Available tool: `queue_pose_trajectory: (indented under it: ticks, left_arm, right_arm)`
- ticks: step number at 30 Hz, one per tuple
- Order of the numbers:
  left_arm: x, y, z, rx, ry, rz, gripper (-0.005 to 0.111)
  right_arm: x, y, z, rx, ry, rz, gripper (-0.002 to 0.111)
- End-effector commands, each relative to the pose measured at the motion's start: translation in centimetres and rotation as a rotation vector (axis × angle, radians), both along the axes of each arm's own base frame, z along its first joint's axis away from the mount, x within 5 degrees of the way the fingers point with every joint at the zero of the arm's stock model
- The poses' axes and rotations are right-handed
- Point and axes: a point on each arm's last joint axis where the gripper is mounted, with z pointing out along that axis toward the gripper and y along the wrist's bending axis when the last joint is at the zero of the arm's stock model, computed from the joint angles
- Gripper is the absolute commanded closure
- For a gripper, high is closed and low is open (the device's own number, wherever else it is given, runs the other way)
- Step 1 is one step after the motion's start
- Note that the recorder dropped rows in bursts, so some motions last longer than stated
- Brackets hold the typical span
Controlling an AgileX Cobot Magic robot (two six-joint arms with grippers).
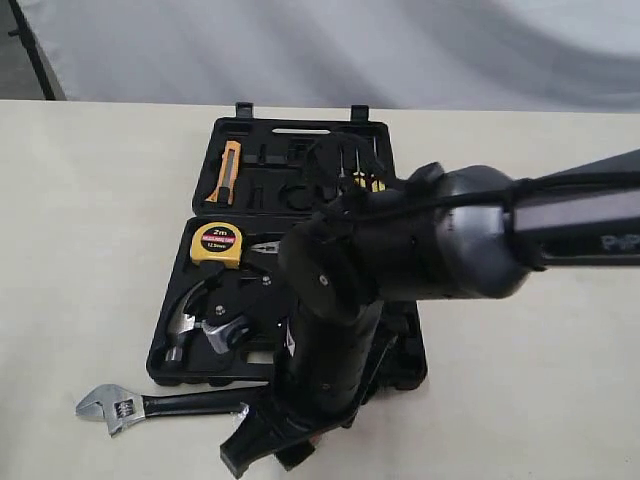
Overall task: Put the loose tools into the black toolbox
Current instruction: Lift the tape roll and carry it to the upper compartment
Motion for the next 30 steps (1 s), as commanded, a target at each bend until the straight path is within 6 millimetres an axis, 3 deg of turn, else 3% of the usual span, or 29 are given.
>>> queue_pose_trajectory:
  ticks: [1,6,13,17,24,30]
  left_arm:
    - [-0.2,0.0,-0.1,-0.027,-0.005,0.001,0.105]
    - [-0.2,0.0,-0.1,-0.027,-0.005,0.001,0.105]
    - [-0.2,0.0,-0.1,-0.027,-0.005,0.001,0.105]
    - [-0.2,0.0,-0.1,-0.027,-0.005,0.001,0.105]
    - [-0.2,0.0,-0.1,-0.027,-0.005,0.001,0.105]
    - [-0.2,0.0,-0.1,-0.027,-0.005,0.001,0.105]
  right_arm:
    - [-0.2,-0.5,3.2,0.044,-0.095,0.056,0.109]
    - [1.7,-1.5,5.8,0.088,-0.327,0.109,0.109]
    - [9.7,-5.7,7.3,0.142,-0.452,-0.142,0.109]
    - [13.8,-6.7,7.0,0.141,-0.477,-0.209,0.109]
    - [20.0,-4.7,4.8,0.117,-0.476,-0.214,0.109]
    - [23.4,-3.1,2.2,0.049,-0.396,-0.203,0.109]
